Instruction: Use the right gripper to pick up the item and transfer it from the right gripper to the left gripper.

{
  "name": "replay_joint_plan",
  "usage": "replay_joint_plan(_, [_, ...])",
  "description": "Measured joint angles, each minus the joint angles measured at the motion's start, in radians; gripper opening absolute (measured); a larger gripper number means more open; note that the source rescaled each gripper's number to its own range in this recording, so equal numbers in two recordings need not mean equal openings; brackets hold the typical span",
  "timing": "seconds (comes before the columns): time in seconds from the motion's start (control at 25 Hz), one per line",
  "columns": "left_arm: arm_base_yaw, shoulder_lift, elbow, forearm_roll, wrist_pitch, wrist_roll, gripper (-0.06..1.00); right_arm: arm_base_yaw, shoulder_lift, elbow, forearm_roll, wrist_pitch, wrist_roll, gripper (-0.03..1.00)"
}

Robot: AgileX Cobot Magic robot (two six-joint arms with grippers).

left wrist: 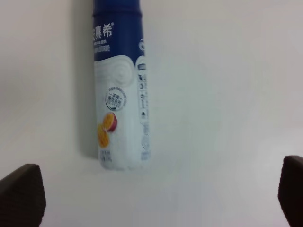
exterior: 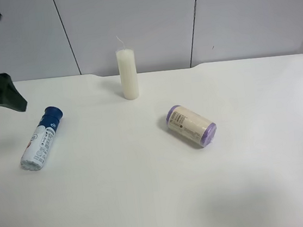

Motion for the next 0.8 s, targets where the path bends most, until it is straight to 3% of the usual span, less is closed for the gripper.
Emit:
replay_joint_plan(0.24, [0.000, -0.379, 0.000, 0.007, 0.106, -0.023, 0.99, 0.000, 0.000, 0.000, 0.000, 0.000, 0.000, 0.99])
replay_joint_plan(0.44, [0.000, -0.658, 0.017, 0.105, 0.211, -0.074, 0.99, 0.000, 0.000, 0.000, 0.000, 0.000, 0.000, 0.99])
replay_joint_plan(0.56, [0.000, -0.806, 0.095, 0.167, 0.260, -0.105, 0.99, 0.000, 0.000, 0.000, 0.000, 0.000, 0.000, 0.99])
replay_joint_plan(0.8, [0.000, -1.088, 0.285, 0.180, 0.284, -0.134, 0.99, 0.000, 0.000, 0.000, 0.000, 0.000, 0.000, 0.99])
